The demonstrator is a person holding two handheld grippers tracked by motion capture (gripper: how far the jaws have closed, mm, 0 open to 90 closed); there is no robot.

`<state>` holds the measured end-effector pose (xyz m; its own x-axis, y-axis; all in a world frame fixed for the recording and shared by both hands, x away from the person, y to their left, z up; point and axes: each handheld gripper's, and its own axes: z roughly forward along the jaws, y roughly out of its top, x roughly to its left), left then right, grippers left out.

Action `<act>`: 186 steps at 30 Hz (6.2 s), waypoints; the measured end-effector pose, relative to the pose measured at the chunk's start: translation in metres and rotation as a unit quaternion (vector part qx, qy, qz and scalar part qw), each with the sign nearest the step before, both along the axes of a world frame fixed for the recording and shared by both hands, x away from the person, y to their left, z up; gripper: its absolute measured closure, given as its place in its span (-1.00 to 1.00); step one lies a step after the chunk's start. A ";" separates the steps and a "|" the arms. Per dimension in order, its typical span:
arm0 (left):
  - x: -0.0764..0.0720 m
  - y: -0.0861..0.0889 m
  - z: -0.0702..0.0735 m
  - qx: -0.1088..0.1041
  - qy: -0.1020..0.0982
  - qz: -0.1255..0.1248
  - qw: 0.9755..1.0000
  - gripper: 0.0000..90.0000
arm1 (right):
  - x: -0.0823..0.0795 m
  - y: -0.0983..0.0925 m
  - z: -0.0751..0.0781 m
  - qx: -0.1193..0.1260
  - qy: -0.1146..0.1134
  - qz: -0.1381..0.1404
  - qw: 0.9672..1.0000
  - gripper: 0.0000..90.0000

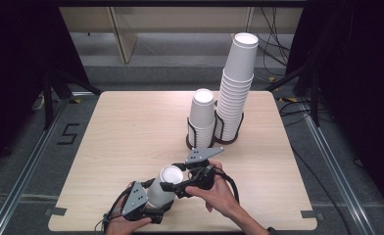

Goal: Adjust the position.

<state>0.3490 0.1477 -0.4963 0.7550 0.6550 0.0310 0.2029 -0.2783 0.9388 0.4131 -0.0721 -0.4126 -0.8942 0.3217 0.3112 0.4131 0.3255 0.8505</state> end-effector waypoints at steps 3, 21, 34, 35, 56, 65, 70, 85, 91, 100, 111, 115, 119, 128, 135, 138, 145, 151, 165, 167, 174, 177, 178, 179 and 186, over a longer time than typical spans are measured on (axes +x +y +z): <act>0.000 -0.001 -0.001 -0.029 -0.011 -0.002 1.000 -0.84 | -0.001 -0.002 0.003 0.007 0.012 -0.010 1.000 -0.43; -0.004 0.001 0.005 -0.068 -0.053 0.005 0.996 -0.89 | 0.002 -0.012 0.010 0.082 0.041 -0.029 0.995 -0.41; -0.003 0.005 0.010 -0.035 -0.050 -0.002 0.998 -0.71 | 0.007 -0.017 0.009 0.078 0.061 -0.021 0.995 -0.45; -0.002 0.004 0.009 -0.035 -0.052 -0.004 0.998 -0.71 | 0.008 -0.017 0.009 0.076 0.057 -0.021 0.995 -0.49; -0.005 0.001 0.014 0.072 0.004 -0.051 0.996 -0.70 | 0.004 -0.028 0.030 -0.091 -0.068 0.041 0.993 -0.62; -0.007 -0.003 0.012 0.147 0.014 -0.092 0.985 -0.69 | -0.005 -0.021 0.025 -0.181 -0.092 0.119 0.972 -0.61; -0.010 -0.006 0.016 0.176 0.007 -0.108 0.978 -0.69 | -0.011 -0.012 0.019 -0.214 -0.102 0.148 0.960 -0.61; -0.015 -0.012 0.018 0.216 0.001 -0.136 0.967 -0.69 | -0.027 0.009 -0.001 -0.322 -0.125 0.200 0.917 -0.58; -0.016 -0.014 0.018 0.220 -0.007 -0.142 0.965 -0.69 | -0.031 0.015 -0.009 -0.345 -0.125 0.216 0.905 -0.56; -0.012 -0.009 0.013 0.148 -0.010 -0.144 0.978 -0.81 | -0.026 0.010 -0.007 -0.344 -0.150 0.225 0.899 -0.47; -0.008 0.008 0.023 -0.031 -0.033 -0.143 0.989 -0.87 | -0.005 -0.016 0.006 -0.211 -0.122 0.242 0.939 -0.47; -0.008 0.008 0.024 -0.016 -0.038 -0.151 0.988 -0.83 | -0.006 -0.016 0.005 -0.212 -0.118 0.244 0.939 -0.46; -0.009 0.009 0.025 -0.002 -0.050 -0.159 0.986 -0.76 | -0.006 -0.015 0.004 -0.223 -0.125 0.246 0.935 -0.45; -0.011 0.008 0.027 0.017 -0.052 -0.164 0.985 -0.69 | -0.006 -0.016 -0.001 -0.243 -0.117 0.252 0.929 -0.49; -0.011 0.008 0.028 0.021 -0.054 -0.163 0.985 -0.65 | -0.003 -0.017 -0.001 -0.255 -0.133 0.247 0.925 -0.57; -0.012 0.007 0.028 0.021 -0.055 -0.163 0.985 -0.64 | -0.006 -0.017 0.000 -0.264 -0.121 0.234 0.928 -0.58; -0.012 0.007 0.031 0.044 -0.048 -0.160 0.985 -0.64 | -0.021 -0.005 0.007 -0.293 -0.165 0.225 0.914 -0.63; -0.015 0.002 0.032 0.061 -0.040 -0.159 0.985 -0.64 | -0.027 0.008 -0.002 -0.355 -0.207 0.236 0.881 -0.60; -0.005 0.013 0.028 -0.067 -0.004 -0.126 0.990 -0.80 | -0.012 -0.007 -0.007 -0.266 -0.183 0.233 0.917 -0.48; -0.003 0.017 0.028 -0.081 0.004 -0.120 0.990 -0.75 | -0.005 -0.013 -0.008 -0.237 -0.177 0.227 0.928 -0.48; 0.000 0.018 0.025 -0.102 0.020 -0.110 0.989 -0.69 | 0.002 -0.027 -0.006 -0.193 -0.167 0.202 0.946 -0.49; 0.000 0.017 0.025 -0.111 0.021 -0.107 0.988 -0.69 | 0.002 -0.028 -0.004 -0.173 -0.161 0.202 0.951 -0.49; 0.000 0.017 0.025 -0.112 0.024 -0.108 0.988 -0.69 | 0.002 -0.029 -0.004 -0.168 -0.157 0.198 0.953 -0.49; 0.000 0.018 0.025 -0.106 0.026 -0.105 0.988 -0.69 | 0.003 -0.030 -0.004 -0.165 -0.154 0.198 0.954 -0.49; 0.000 0.016 0.025 -0.117 0.036 -0.106 0.987 -0.70 | 0.002 -0.030 -0.006 -0.149 -0.153 0.203 0.956 -0.49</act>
<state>0.3490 0.1634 -0.4715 0.8710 0.4642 -0.1611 0.2314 -0.0984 0.9679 0.4154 -0.1022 -0.4191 -0.9987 -0.0370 -0.0365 -0.0518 0.6531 0.7555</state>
